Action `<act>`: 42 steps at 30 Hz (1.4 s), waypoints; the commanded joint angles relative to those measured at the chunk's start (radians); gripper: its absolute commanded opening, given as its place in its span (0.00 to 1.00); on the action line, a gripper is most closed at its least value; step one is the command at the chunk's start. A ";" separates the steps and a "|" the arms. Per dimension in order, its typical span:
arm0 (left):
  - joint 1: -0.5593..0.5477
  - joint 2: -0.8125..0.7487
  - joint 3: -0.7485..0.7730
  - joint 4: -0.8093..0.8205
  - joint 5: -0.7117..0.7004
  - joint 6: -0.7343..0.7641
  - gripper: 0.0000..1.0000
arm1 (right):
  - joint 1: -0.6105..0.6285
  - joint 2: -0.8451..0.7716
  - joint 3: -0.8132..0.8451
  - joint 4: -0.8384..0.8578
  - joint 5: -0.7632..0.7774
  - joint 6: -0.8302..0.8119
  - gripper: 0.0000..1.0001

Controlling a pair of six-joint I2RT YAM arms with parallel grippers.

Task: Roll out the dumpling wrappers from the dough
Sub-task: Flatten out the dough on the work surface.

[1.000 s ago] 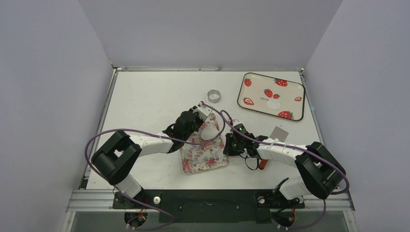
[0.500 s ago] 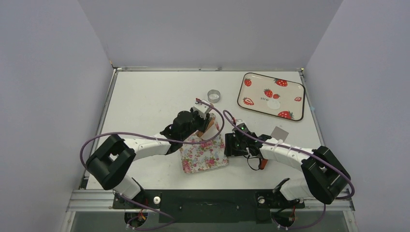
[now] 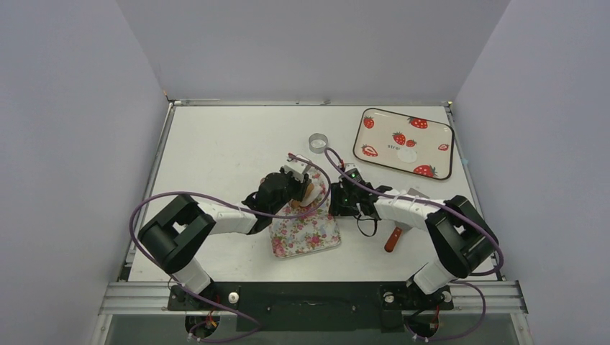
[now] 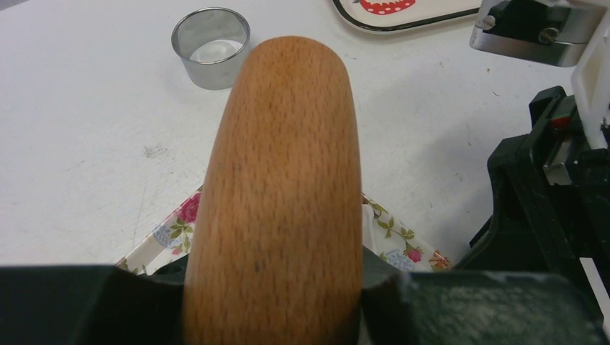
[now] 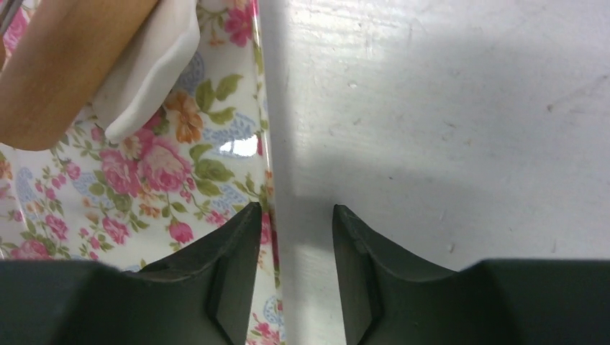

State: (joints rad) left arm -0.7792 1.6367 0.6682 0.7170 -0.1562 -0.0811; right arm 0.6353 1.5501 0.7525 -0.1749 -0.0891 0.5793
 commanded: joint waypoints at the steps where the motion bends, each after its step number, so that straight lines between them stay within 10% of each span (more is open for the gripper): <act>1: -0.001 0.013 -0.044 0.093 -0.018 0.018 0.00 | -0.003 0.052 0.026 0.052 -0.019 -0.011 0.34; 6: -0.006 0.008 -0.088 0.064 -0.037 -0.008 0.00 | -0.006 0.073 -0.001 0.050 -0.030 -0.018 0.00; 33: 0.042 -0.107 -0.045 0.033 -0.022 0.225 0.00 | -0.051 0.008 -0.101 0.069 -0.059 0.001 0.00; 42: 0.035 -0.255 0.057 -0.073 0.334 0.056 0.00 | -0.062 -0.045 -0.118 0.101 -0.135 0.003 0.09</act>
State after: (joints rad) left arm -0.7361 1.4559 0.6914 0.5652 -0.0658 0.0502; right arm 0.5877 1.5425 0.6624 -0.0162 -0.2264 0.5949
